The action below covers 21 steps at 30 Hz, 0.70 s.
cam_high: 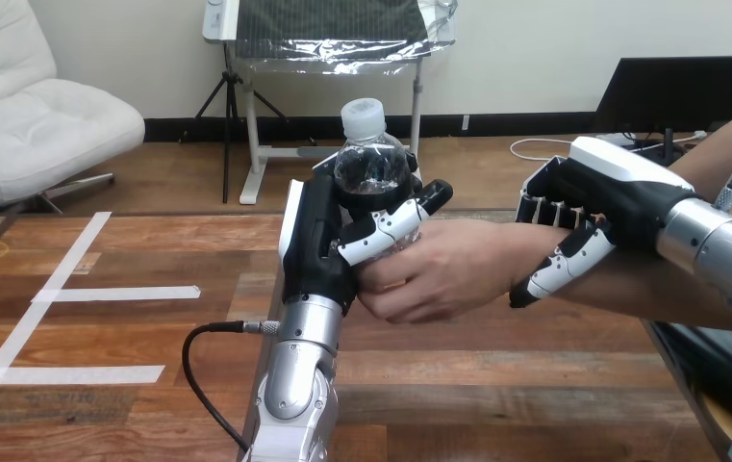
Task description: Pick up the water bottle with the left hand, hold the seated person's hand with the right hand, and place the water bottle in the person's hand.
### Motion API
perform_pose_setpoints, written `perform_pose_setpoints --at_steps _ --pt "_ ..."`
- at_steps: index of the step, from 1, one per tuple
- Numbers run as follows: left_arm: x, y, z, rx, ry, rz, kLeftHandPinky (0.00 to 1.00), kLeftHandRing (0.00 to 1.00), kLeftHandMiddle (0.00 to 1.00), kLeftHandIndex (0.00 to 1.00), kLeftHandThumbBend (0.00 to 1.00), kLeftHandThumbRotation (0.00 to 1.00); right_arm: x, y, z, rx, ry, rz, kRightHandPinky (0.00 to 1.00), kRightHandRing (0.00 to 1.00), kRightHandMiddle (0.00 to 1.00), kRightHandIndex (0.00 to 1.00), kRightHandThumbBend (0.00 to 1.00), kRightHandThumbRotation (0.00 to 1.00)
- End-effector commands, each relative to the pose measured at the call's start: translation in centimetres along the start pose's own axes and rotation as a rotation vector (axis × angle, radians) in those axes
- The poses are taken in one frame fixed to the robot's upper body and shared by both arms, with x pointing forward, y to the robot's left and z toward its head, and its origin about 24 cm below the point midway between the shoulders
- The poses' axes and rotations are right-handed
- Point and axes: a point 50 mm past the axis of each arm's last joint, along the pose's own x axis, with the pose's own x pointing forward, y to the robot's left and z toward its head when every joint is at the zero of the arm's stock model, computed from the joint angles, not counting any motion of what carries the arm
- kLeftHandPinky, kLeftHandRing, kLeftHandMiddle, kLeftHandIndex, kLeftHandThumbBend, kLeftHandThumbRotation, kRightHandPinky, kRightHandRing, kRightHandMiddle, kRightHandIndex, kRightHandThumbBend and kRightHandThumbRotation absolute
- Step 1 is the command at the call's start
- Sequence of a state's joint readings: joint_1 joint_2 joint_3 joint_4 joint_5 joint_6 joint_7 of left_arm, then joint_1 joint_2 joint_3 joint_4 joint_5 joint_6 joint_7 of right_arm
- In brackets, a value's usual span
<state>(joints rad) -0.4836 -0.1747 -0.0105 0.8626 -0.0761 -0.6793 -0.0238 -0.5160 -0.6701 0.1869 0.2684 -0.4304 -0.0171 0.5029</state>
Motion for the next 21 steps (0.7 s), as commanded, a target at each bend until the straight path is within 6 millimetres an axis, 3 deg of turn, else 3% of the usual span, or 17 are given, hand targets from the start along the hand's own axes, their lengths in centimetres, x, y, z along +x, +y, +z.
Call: perform_pose_setpoints --at_steps 1,21 --pt "1.84 -5.88 2.44 -0.135 -0.113 -0.13 0.32 0.36 0.41 0.43 0.68 0.0 0.39 -2.52 1.94 -0.019 -0.051 -0.084 0.25 0.31 0.39 0.39 0.94 0.14" --pt "1.38 -6.47 2.3 -0.128 -0.109 -0.163 0.3 0.35 0.41 0.43 0.7 0.0 0.16 -2.31 1.4 -0.005 -0.047 -0.092 0.25 0.31 0.38 0.39 0.94 0.15"
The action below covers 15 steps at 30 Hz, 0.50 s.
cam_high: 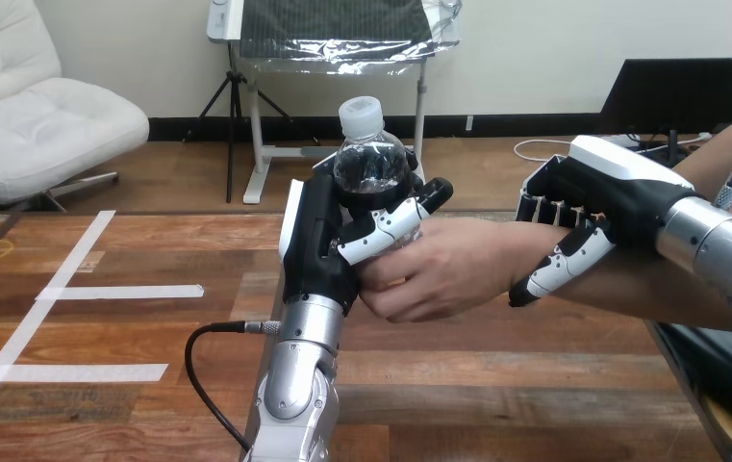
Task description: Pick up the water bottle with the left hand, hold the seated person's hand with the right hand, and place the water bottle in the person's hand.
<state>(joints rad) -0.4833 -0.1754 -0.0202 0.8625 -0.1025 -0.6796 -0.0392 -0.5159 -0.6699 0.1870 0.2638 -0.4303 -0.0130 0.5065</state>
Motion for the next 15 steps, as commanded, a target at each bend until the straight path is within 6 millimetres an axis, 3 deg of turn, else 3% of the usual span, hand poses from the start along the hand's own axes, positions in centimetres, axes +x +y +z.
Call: perform_pose_setpoints --at_steps 1,15 --pt "1.43 -6.36 2.16 -0.11 -0.105 -0.156 0.3 0.35 0.41 0.43 0.7 0.0 0.14 -2.29 1.28 -0.005 -0.044 -0.094 0.25 0.31 0.38 0.39 0.94 0.15" --pt "1.42 -6.03 2.04 -0.14 -0.093 -0.158 0.31 0.36 0.41 0.44 0.68 0.0 0.0 -2.13 0.72 0.006 -0.037 -0.095 0.26 0.33 0.39 0.39 0.95 0.15"
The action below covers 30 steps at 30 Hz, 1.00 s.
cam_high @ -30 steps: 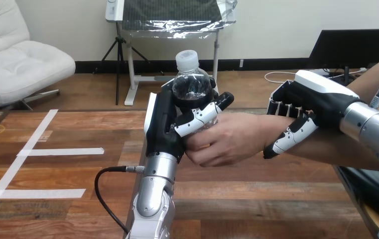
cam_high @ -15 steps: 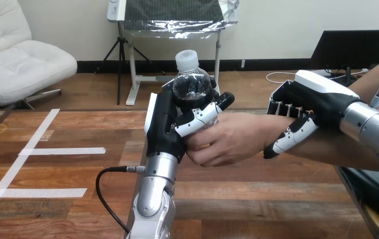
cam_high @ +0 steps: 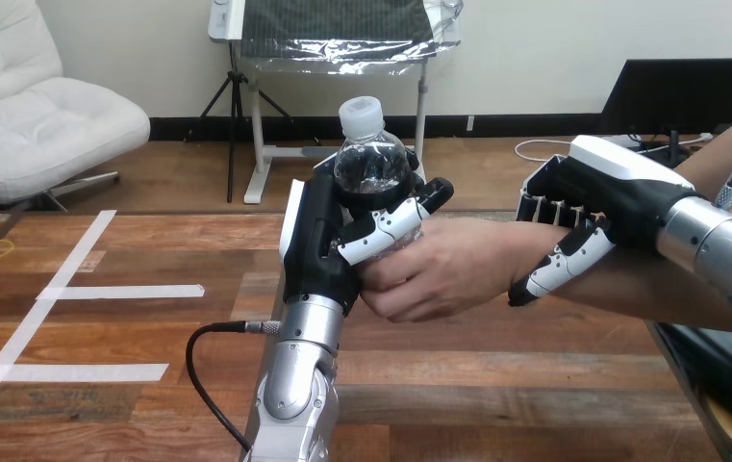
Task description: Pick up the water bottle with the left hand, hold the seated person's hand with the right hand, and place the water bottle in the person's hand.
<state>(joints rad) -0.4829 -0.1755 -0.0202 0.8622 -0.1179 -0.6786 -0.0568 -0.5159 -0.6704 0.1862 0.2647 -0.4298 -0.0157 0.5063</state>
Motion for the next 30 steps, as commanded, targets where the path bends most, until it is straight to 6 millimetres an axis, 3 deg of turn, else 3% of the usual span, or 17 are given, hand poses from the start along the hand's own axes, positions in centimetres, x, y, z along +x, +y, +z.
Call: perform_pose_setpoints --at_steps 1,15,21,27,28,30 --pt "1.48 -6.01 1.99 -0.129 -0.093 -0.151 0.31 0.36 0.41 0.44 0.68 0.0 0.0 -2.1 0.7 0.008 -0.036 -0.094 0.26 0.32 0.39 0.39 0.95 0.15" --pt "1.51 -5.64 1.98 -0.137 -0.083 -0.162 0.31 0.37 0.42 0.44 0.7 0.0 -0.07 -1.94 0.48 0.017 -0.024 -0.083 0.27 0.33 0.39 0.38 0.94 0.15" --pt "1.52 -5.45 1.86 -0.138 -0.053 -0.18 0.34 0.42 0.47 0.48 0.72 0.0 -0.14 -1.86 0.42 0.02 -0.028 -0.081 0.28 0.34 0.4 0.39 0.94 0.15" --pt "1.5 -5.25 1.83 -0.143 -0.035 -0.199 0.41 0.5 0.56 0.57 0.74 0.12 -0.24 -1.8 0.37 0.012 -0.03 -0.074 0.29 0.35 0.41 0.4 0.94 0.17" --pt "1.49 -5.2 1.82 -0.14 -0.033 -0.2 0.45 0.54 0.6 0.61 0.76 0.19 -0.25 -1.79 0.37 0.012 -0.029 -0.072 0.29 0.36 0.42 0.41 0.94 0.19" --pt "1.48 -5.1 1.82 -0.136 -0.029 -0.201 0.48 0.57 0.62 0.63 0.77 0.24 -0.29 -1.77 0.36 0.01 -0.027 -0.064 0.3 0.36 0.42 0.41 0.94 0.2"
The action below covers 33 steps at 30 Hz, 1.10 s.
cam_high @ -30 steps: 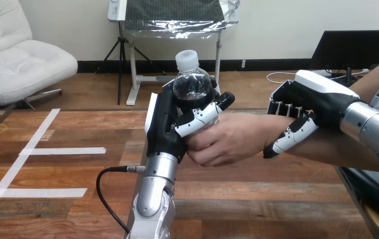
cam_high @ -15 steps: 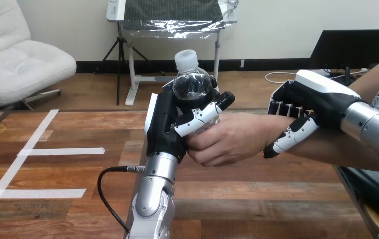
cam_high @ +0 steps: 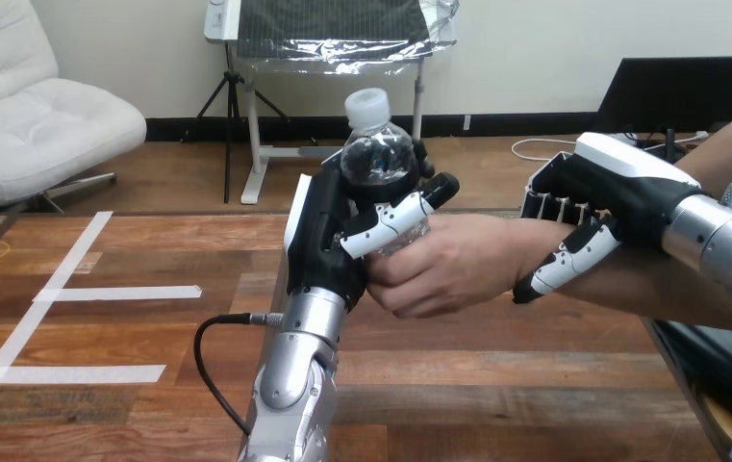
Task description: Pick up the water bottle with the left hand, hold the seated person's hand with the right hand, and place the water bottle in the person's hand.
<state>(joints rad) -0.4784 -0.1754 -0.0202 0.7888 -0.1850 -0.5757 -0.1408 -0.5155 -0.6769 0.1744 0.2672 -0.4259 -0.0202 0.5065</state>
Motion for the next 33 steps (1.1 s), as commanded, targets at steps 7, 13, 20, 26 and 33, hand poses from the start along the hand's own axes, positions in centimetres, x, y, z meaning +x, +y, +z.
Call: perform_pose_setpoints --at_steps 7,13,20,26,33 --pt "1.1 -4.5 1.2 -0.047 -0.051 -0.15 0.59 0.67 0.7 0.73 0.84 0.44 -0.2 -1.4 0.5 0.001 -0.034 -0.037 0.33 0.39 0.46 0.47 0.92 0.27" --pt "1.2 -4.1 1.2 -0.001 -0.045 -0.144 0.66 0.74 0.75 0.77 0.84 0.57 -0.4 -1.3 0.4 -0.035 -0.033 -0.027 0.36 0.43 0.5 0.53 0.92 0.36" --pt "1.2 -3.8 1.3 0.028 -0.042 -0.139 0.77 0.81 0.8 0.81 0.84 0.7 -0.5 -1.2 0.2 -0.057 -0.034 -0.014 0.39 0.46 0.53 0.6 0.92 0.45" --pt "1.1 -3.5 1.5 0.034 -0.049 -0.136 0.85 0.86 0.85 0.84 0.85 0.8 -0.6 -1.1 0.1 -0.044 -0.041 0.001 0.44 0.54 0.6 0.66 0.94 0.49" --pt "1.0 -3.3 1.7 0.046 -0.063 -0.123 0.87 0.88 0.87 0.87 0.87 0.86 -0.7 -1.1 -0.1 -0.025 -0.043 0.026 0.53 0.64 0.68 0.72 0.96 0.53"
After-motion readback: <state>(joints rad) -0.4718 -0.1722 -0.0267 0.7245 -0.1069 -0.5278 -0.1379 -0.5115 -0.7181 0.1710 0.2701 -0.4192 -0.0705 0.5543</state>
